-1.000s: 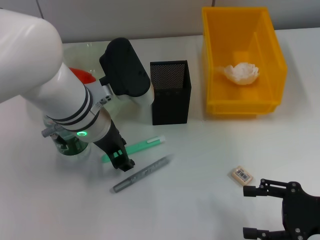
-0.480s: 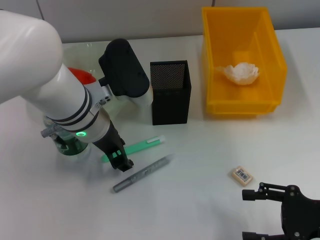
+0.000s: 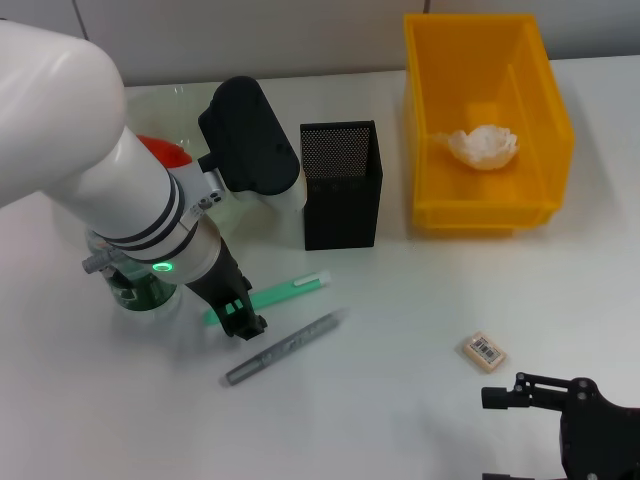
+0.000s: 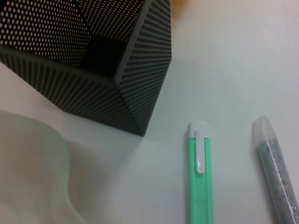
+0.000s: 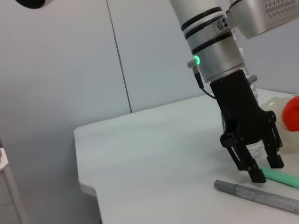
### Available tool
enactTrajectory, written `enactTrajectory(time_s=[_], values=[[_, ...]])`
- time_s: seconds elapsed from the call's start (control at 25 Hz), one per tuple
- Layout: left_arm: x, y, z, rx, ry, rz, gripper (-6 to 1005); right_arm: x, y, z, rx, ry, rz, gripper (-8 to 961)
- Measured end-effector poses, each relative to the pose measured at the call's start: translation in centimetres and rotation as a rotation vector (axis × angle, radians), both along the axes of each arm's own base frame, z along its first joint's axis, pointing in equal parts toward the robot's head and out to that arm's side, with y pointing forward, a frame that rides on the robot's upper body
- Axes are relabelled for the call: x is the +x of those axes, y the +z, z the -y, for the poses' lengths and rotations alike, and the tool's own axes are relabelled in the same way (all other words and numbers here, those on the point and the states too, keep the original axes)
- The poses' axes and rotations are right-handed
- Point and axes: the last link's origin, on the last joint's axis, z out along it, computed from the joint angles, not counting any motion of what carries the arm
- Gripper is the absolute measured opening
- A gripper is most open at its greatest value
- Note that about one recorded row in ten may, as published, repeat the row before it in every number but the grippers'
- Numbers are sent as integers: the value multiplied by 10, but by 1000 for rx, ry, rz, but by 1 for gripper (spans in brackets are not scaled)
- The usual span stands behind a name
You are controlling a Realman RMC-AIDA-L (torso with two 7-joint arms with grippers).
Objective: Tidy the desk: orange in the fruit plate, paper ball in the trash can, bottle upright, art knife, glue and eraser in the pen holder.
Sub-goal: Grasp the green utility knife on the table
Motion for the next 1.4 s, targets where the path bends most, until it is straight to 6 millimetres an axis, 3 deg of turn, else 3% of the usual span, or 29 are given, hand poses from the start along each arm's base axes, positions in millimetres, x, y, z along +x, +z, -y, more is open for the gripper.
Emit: enactTrajectory(time_s=[0.24,0.36,1.0,1.4], values=[[0,2,-2,7,5,8,483,-1,-1,1,-1,5,-2,816],[0,3,-2,6,4,9,385,0,-1,1,-2,6,-2,816],[-2,2,-4,2,8,-2,385,0,-1,2,-2,5,-2,816],[0,2,-4,0,2,-1,380,7,10,-2,149,-32,-35,816]])
